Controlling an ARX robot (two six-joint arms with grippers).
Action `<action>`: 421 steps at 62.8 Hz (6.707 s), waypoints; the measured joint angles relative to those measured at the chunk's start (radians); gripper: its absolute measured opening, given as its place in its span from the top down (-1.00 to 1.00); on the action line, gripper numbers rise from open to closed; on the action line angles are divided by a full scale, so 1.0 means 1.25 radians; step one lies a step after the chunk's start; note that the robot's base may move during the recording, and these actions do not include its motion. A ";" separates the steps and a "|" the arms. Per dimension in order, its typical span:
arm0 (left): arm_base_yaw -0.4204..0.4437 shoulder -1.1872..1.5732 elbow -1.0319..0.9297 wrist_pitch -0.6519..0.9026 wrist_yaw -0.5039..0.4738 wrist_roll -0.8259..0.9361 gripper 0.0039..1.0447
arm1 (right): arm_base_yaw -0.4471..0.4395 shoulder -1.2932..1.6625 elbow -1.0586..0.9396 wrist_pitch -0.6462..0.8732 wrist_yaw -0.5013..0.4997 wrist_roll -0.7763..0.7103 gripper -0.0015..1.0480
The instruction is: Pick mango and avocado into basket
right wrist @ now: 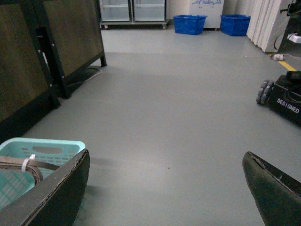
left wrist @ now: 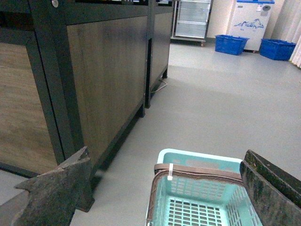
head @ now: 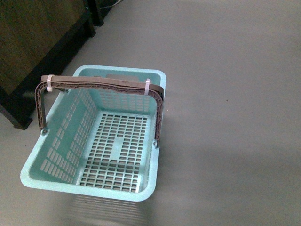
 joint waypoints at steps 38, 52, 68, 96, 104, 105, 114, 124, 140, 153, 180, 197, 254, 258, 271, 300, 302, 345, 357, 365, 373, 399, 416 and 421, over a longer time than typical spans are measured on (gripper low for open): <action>0.006 0.014 0.009 -0.029 0.024 -0.017 -0.84 | 0.000 0.000 0.000 0.000 0.000 0.000 -0.83; 0.077 0.355 0.153 -0.166 0.244 -0.380 -0.84 | 0.000 0.000 0.000 0.000 0.000 0.000 -0.83; 0.148 0.784 0.214 0.190 0.308 -0.649 -0.84 | 0.000 0.000 0.000 0.000 0.000 0.000 -0.83; -0.161 1.603 0.505 0.548 0.073 -0.981 -0.84 | 0.000 0.000 0.000 0.000 0.000 0.000 -0.83; -0.207 1.685 0.593 0.544 0.055 -1.029 -0.84 | 0.000 0.000 0.000 0.000 0.000 0.000 -0.83; -0.211 1.693 0.603 0.543 0.052 -1.034 -0.84 | 0.000 0.000 0.000 0.000 0.000 0.000 -0.83; -0.229 1.754 0.685 0.545 0.035 -1.068 -0.84 | 0.000 0.000 0.000 0.000 0.000 0.000 -0.83; -0.233 1.799 0.748 0.545 -0.001 -1.082 -0.84 | 0.000 0.000 0.000 0.000 0.000 0.000 -0.83; -0.233 1.840 0.809 0.545 -0.027 -1.085 -0.84 | 0.000 0.000 0.000 0.000 0.000 0.000 -0.83; -0.237 1.876 0.866 0.504 -0.038 -1.081 -0.31 | 0.000 0.000 0.000 0.000 0.000 0.000 -0.83; -0.251 1.838 0.846 0.452 -0.017 -1.155 0.70 | 0.000 0.000 0.000 0.000 0.000 0.000 -0.83; -0.206 1.548 0.669 0.390 0.004 -1.202 0.70 | 0.000 0.000 0.000 0.000 0.000 0.000 -0.83; -0.111 0.768 0.554 -0.032 0.035 -1.255 0.70 | 0.000 0.000 0.000 0.000 0.000 0.000 -0.83; -0.121 0.757 0.554 -0.045 0.023 -1.245 0.70 | 0.000 0.000 0.000 0.000 0.000 0.000 -0.83; -0.129 0.753 0.554 -0.064 0.018 -1.219 0.70 | 0.000 0.000 0.000 0.000 0.000 0.000 -0.83; -0.129 0.753 0.554 -0.064 0.015 -1.212 0.70 | 0.000 0.000 0.000 0.000 0.000 0.000 -0.83; -0.129 0.753 0.554 -0.064 0.015 -1.212 0.70 | 0.000 0.000 0.000 0.000 0.000 0.000 -0.83; -0.129 0.754 0.554 -0.065 0.016 -1.212 0.70 | 0.000 0.000 0.000 0.000 0.000 0.000 -0.83; -0.129 0.753 0.554 -0.065 0.015 -1.211 0.70 | 0.000 0.000 0.000 0.000 0.000 0.000 -0.83; -0.130 0.753 0.554 -0.065 0.015 -1.211 0.70 | 0.000 0.000 0.000 0.000 0.000 0.000 -0.83; -0.130 0.753 0.554 -0.065 0.016 -1.210 0.70 | 0.000 0.000 0.000 0.000 0.000 0.000 -0.83; -0.130 0.754 0.554 -0.065 0.015 -1.210 0.70 | 0.000 0.000 0.000 0.000 0.000 0.000 -0.83; -0.130 0.753 0.554 -0.065 0.015 -1.209 0.70 | 0.000 0.000 0.000 0.000 0.000 0.000 -0.83; -0.130 0.753 0.554 -0.065 0.015 -1.210 0.70 | 0.000 0.000 0.000 0.000 0.000 0.000 -0.83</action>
